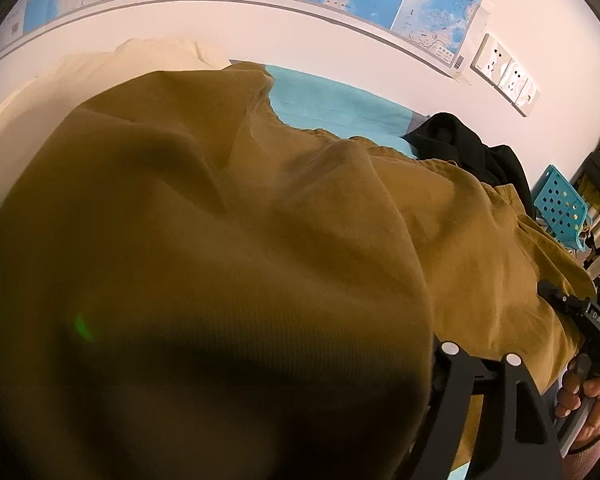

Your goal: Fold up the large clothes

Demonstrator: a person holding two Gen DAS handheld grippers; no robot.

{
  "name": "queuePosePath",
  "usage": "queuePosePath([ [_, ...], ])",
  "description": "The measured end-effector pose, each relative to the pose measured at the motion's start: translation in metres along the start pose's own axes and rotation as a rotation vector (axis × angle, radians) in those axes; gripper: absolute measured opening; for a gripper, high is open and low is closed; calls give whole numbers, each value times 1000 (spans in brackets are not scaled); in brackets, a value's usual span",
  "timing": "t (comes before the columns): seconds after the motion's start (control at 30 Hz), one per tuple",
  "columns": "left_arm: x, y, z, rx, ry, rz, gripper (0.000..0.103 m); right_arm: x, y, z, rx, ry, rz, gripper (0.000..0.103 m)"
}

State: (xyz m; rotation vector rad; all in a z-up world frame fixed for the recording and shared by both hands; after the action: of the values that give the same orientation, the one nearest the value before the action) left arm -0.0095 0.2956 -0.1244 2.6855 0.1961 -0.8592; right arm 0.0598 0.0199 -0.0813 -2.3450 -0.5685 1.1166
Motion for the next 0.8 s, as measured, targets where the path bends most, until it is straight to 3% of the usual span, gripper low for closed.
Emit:
queuePosePath([
  [0.13,-1,2,0,7,5,2,73,1,0,-1,-3,-1,1,50],
  [0.3,-9,9,-3,50,29,5,55,-3,-5,-5,-32,19,-2,38],
  [0.5,-29,8,-9,37,43,28,34,-23,-25,-12,-36,44,-73,29],
  [0.67,-56,3,-10,2,40,134,36,-40,-31,-8,-35,29,-124,29],
  [0.8,-41,-9,3,-26,-33,128,48,-23,-12,6,10,-38,-76,44],
])
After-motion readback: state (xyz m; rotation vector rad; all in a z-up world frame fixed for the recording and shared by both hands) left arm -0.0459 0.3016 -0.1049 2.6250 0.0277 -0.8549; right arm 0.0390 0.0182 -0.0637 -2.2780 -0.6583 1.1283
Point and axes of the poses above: each gripper's, at about its wrist camera, not at the fingertips, and x roughly the way its jaws point, y to its right, z to its underside, the point moved 9 cm from there along x, roughly the way its jaws point, and after that the axes turned 11 degrees about y, right-handed, at the moved point
